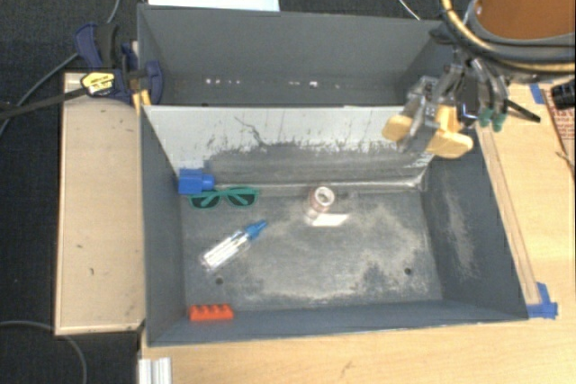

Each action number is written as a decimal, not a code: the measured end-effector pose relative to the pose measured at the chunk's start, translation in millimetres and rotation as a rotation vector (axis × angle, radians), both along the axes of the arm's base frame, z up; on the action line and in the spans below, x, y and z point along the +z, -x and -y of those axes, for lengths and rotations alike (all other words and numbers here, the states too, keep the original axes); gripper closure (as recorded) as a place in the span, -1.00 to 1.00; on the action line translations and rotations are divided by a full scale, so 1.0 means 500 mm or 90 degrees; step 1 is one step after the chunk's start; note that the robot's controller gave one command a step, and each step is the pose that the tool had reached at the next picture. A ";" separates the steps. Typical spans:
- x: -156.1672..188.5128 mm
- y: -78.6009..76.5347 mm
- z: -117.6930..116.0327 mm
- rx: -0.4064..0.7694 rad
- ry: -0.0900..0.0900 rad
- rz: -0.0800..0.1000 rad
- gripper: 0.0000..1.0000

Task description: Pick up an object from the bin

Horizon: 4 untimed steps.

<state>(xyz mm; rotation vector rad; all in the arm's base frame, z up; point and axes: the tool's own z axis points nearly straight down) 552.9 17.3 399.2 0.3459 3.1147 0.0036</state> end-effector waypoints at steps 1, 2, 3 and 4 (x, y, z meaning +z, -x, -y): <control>-0.160 -0.005 -0.106 -0.021 -0.001 0.004 -1.00; -0.017 -0.017 -0.056 -0.070 -0.001 0.001 -1.00; 0.147 -0.019 -0.129 -0.018 -0.002 0.012 -1.00; 0.143 -0.040 -0.075 -0.029 0.000 0.006 -1.00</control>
Offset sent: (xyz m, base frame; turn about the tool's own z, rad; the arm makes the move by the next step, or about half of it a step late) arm 0.0126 0.0020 0.0708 0.1751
